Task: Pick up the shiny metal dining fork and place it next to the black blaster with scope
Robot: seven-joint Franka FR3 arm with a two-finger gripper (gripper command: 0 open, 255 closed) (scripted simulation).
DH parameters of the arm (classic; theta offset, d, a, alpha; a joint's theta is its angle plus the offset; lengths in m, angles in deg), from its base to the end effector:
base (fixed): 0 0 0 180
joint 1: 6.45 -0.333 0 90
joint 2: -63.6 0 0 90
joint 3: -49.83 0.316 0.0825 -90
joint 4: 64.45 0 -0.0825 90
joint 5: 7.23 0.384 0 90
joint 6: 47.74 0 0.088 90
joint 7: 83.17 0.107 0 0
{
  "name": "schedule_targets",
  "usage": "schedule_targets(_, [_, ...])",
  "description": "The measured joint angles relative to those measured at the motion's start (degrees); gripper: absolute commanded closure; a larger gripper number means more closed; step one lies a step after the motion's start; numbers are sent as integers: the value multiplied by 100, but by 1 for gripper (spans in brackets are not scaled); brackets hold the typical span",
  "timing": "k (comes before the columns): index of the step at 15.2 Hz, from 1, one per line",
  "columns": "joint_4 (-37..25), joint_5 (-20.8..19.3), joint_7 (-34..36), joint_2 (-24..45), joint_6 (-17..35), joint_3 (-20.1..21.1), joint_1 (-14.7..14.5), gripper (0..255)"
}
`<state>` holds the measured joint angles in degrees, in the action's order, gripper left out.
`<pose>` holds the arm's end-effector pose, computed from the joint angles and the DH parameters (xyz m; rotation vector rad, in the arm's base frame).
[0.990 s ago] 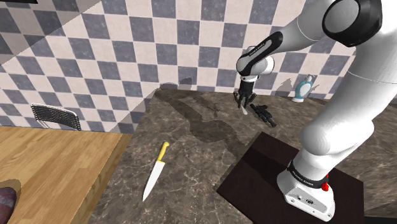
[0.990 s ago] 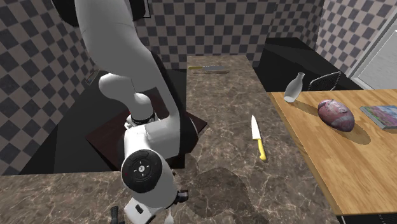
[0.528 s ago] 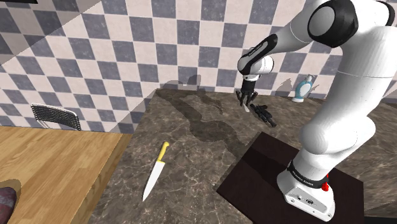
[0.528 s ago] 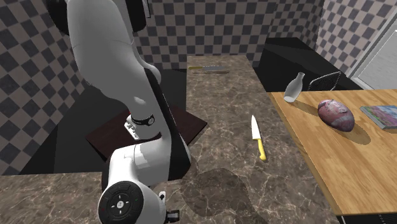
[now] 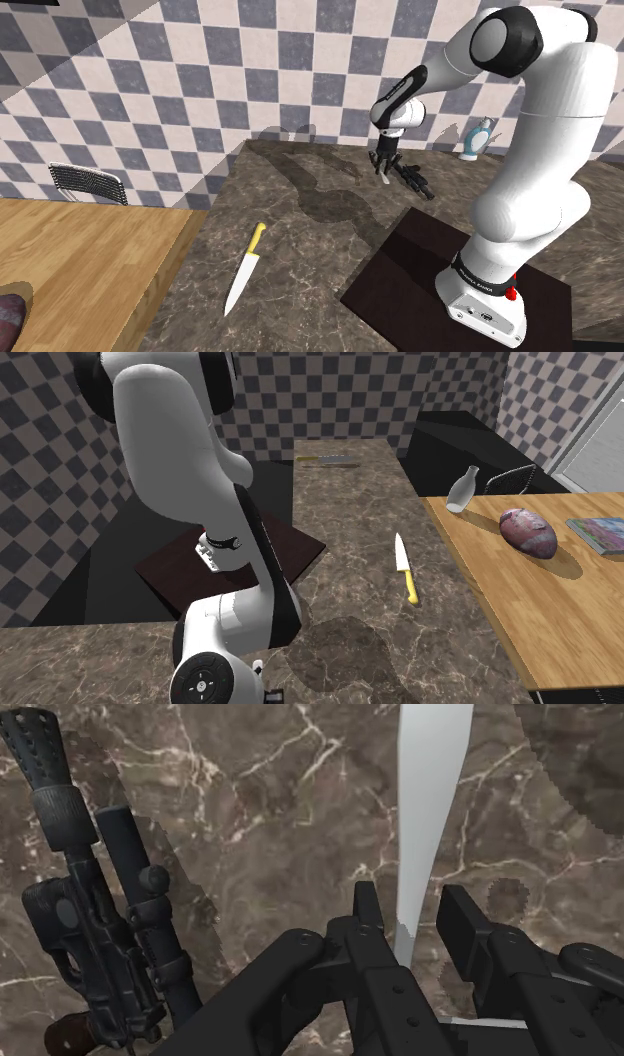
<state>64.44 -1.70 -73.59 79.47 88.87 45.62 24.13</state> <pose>0.4328 -0.3003 0.2304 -2.7933 1.2606 0.1970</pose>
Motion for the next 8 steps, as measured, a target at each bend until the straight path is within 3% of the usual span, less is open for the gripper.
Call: schedule_targets(8, [1, 100, -81, 525, 523, 49, 23, 255])
